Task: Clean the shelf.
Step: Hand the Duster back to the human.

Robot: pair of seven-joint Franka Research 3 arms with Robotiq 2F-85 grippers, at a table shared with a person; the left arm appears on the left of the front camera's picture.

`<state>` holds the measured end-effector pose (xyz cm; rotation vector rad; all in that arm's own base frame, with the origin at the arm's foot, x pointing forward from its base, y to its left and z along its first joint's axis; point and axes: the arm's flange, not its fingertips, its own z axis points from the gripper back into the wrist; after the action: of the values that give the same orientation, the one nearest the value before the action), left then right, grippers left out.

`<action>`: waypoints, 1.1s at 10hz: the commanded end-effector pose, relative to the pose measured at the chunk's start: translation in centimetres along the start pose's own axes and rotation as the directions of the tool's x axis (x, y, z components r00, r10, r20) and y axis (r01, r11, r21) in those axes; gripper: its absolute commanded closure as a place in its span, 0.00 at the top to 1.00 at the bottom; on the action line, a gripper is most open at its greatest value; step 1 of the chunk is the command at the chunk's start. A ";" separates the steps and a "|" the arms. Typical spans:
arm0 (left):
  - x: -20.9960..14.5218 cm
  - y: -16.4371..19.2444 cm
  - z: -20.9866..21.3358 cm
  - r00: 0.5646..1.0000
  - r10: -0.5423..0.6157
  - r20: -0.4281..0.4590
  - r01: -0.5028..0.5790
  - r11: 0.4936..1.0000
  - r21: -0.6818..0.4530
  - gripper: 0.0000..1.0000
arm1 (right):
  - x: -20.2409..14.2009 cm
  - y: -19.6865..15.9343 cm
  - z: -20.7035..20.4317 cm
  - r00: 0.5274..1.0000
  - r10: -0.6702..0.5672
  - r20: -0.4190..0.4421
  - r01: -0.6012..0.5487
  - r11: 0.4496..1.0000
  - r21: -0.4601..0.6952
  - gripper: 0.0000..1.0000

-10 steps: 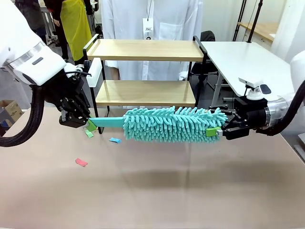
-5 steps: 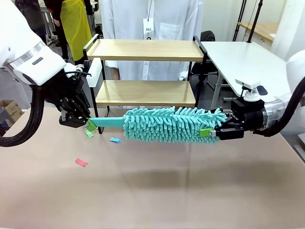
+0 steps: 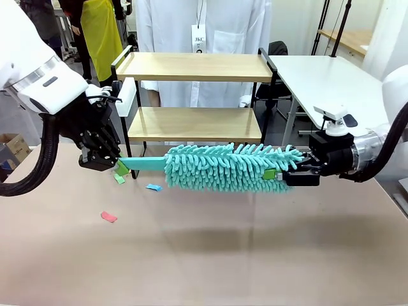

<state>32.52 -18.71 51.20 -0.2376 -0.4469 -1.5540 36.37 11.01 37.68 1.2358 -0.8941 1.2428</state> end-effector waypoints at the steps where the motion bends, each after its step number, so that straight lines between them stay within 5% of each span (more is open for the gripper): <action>1: 0.2 -0.1 0.3 1.000 0.013 0.008 -0.013 1.000 0.003 0.13 | 0.3 0.2 -0.2 0.999 0.053 -0.012 -0.053 0.999 0.004 0.00; 3: 0.2 -0.1 0.3 1.000 0.013 0.008 -0.013 1.000 0.003 0.13 | 0.4 -0.8 0.2 0.998 -0.024 0.051 0.017 0.991 0.133 0.00; 4: 0.2 -0.1 0.3 1.000 0.013 0.008 -0.013 1.000 0.003 0.13 | 0.2 0.0 0.0 1.000 0.018 -0.001 -0.018 1.000 -0.001 0.00; 5: 0.0 0.0 0.1 1.000 0.000 0.000 0.000 1.000 0.001 0.70 | 0.2 0.0 0.0 1.000 0.018 -0.001 -0.018 1.000 -0.001 0.00; 6: -0.4 0.1 0.9 0.999 0.030 0.039 -0.030 1.000 -0.003 0.70 | 0.2 0.0 0.0 1.000 0.018 -0.001 -0.018 1.000 -0.001 0.00; 7: -1.3 0.3 1.9 0.994 0.065 0.090 -0.064 0.998 -0.012 1.00 | 0.2 0.0 0.0 1.000 0.018 -0.001 -0.018 1.000 -0.001 0.00; 10: -4.4 0.2 4.2 0.953 0.135 0.270 -0.134 0.991 -0.025 0.95 | 0.2 0.0 0.0 1.000 0.018 -0.001 -0.018 1.000 -0.001 0.00; 11: -6.9 0.2 5.3 0.927 0.165 0.337 -0.163 0.986 -0.034 1.00 | 0.2 0.0 0.0 1.000 0.018 -0.001 -0.018 1.000 -0.001 0.00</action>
<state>32.74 -12.60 54.07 -0.4667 -0.6112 -1.3683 36.64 10.83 37.65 1.2376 -0.8927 1.2576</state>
